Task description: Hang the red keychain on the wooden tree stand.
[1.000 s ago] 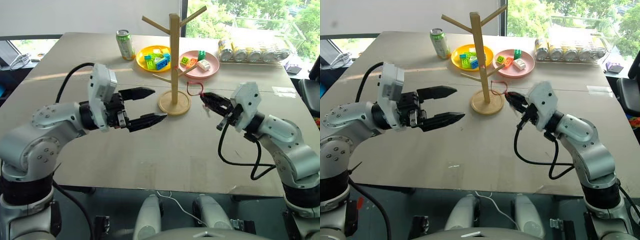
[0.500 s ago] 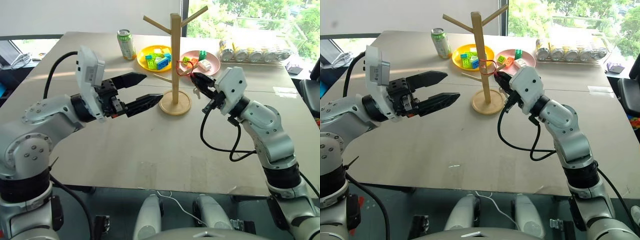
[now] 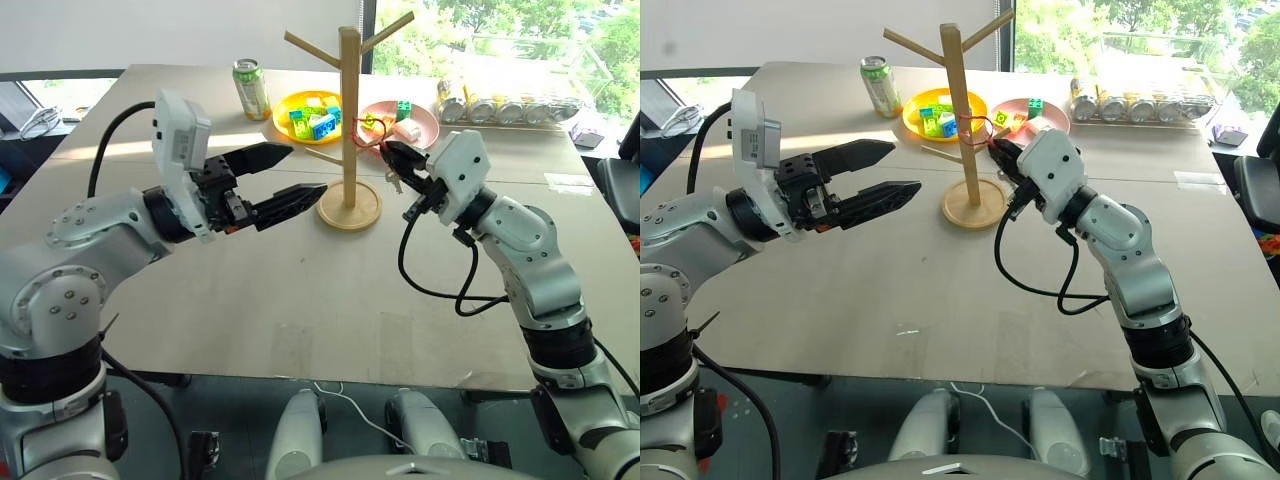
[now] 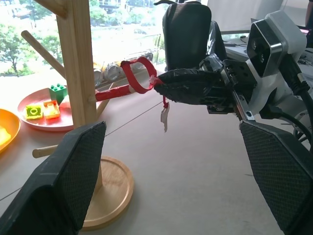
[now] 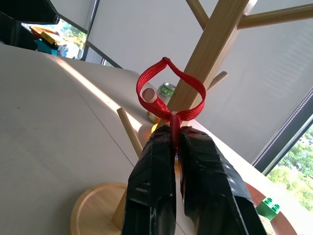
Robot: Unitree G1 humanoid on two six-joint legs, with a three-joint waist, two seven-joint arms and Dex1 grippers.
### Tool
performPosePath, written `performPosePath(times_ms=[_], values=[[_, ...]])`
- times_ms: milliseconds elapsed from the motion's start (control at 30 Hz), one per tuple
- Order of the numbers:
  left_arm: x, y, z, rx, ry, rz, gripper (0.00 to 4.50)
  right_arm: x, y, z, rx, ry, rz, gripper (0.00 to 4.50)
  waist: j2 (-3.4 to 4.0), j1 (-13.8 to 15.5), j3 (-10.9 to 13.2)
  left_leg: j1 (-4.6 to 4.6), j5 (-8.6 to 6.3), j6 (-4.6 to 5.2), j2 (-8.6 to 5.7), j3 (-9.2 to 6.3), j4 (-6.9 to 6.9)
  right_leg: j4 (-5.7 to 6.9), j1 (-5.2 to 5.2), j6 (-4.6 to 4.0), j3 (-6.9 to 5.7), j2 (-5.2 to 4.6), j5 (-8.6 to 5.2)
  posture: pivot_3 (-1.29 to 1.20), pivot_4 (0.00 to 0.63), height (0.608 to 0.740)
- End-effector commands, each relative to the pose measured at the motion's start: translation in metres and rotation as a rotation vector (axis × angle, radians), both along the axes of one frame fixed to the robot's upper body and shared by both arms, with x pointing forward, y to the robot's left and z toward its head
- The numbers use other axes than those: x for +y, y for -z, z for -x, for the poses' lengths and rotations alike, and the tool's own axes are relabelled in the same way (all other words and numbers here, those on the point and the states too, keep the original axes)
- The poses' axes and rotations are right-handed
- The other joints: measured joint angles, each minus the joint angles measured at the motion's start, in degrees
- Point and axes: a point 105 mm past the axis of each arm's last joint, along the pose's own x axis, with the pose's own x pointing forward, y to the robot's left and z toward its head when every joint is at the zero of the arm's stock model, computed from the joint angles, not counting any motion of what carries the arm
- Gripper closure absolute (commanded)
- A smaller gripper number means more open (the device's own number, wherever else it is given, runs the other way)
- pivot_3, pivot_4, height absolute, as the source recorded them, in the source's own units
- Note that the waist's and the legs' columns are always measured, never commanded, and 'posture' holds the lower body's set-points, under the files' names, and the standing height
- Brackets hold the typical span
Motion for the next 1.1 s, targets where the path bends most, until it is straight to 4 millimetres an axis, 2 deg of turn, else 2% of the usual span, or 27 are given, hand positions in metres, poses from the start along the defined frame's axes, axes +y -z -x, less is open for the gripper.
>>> performPosePath(times_ms=[33, 567, 667, 767, 800, 833, 933, 1000, 1100], values=[[-0.001, -0.011, 0.002, -0.056, 0.007, 0.014, 0.0, 0.004, -0.011, 0.009, -0.051, -0.033, -0.006, 4.38, 0.0, 0.0, 0.0, 0.0, 0.0, 0.0, 0.0, 0.0, 0.0, 0.0, 0.0, 0.0, 0.0, 0.0, 0.0, 0.0, 0.15, 0.74], [-0.001, -0.012, 0.004, -0.064, -0.002, 0.009, 0.0, 0.005, 0.007, -0.008, -0.022, 0.04, 0.097, 4.38, 0.0, -0.01, 0.0, 0.0, 0.0, 0.0, 0.0, 0.0, 0.0, 0.0, 0.0, 0.0, 0.0, 0.0, 0.0, 0.0, 0.15, 0.74], [-0.001, -0.012, 0.003, -0.066, -0.004, 0.008, 0.0, 0.004, 0.007, -0.011, -0.014, 0.051, 0.093, 3.5, 0.0, 0.0, 0.0, 0.0, 0.0, 0.0, 0.0, 0.0, 0.0, 0.0, 0.0, 0.0, 0.0, 0.0, 0.0, 0.0, 0.15, 0.74], [-0.001, -0.013, 0.003, -0.069, -0.007, 0.008, 0.0, 0.003, 0.007, -0.011, -0.009, 0.055, 0.09, 2.17, 0.0, 0.0, 0.0, 0.0, 0.0, 0.0, 0.0, 0.0, 0.0, 0.0, 0.0, 0.0, 0.0, 0.0, 0.0, 0.0, 0.15, 0.74], [-0.001, -0.013, 0.003, -0.07, -0.008, 0.008, 0.0, 0.003, 0.007, -0.011, -0.007, 0.054, 0.091, 1.91, 0.0, 0.0, 0.0, 0.0, 0.0, 0.0, 0.0, 0.0, 0.0, 0.0, 0.0, 0.0, 0.0, 0.0, 0.0, 0.0, 0.15, 0.74], [-0.001, -0.013, 0.002, -0.071, -0.008, 0.007, 0.0, 0.002, 0.008, -0.011, -0.005, 0.053, 0.093, 1.33, 0.0, 0.0, 0.0, 0.0, 0.0, 0.0, 0.0, 0.0, 0.0, 0.0, 0.0, 0.0, 0.0, 0.0, 0.0, 0.0, 0.15, 0.74], [0.0, -0.013, 0.001, -0.073, -0.016, 0.0, 0.0, -0.003, 0.01, -0.008, 0.008, 0.041, 0.106, 0.04, 0.0, 0.02, 0.0, 0.0, 0.0, 0.0, 0.0, 0.0, 0.0, 0.0, 0.0, 0.0, 0.0, 0.0, 0.0, 0.0, 0.15, 0.74], [0.004, -0.011, 0.0, -0.069, -0.03, -0.021, 0.0, -0.009, 0.011, -0.004, 0.027, 0.022, 0.119, 0.04, 0.0, 0.04, 0.0, 0.0, 0.0, 0.0, 0.0, 0.01, 0.0, -0.01, 0.0, 0.0, 0.0, 0.0, 0.0, 0.0, 0.15, 0.74], [0.021, -0.007, -0.008, -0.039, -0.082, -0.092, 0.0, -0.024, 0.004, 0.007, 0.106, -0.068, 0.13, 0.04, 0.04, 0.06, 0.07, -0.01, 0.0, 0.0, 0.0, 0.01, 0.0, -0.02, 0.0, 0.0, 0.0, 0.0, 0.0, 0.0, 0.15, 0.74]])
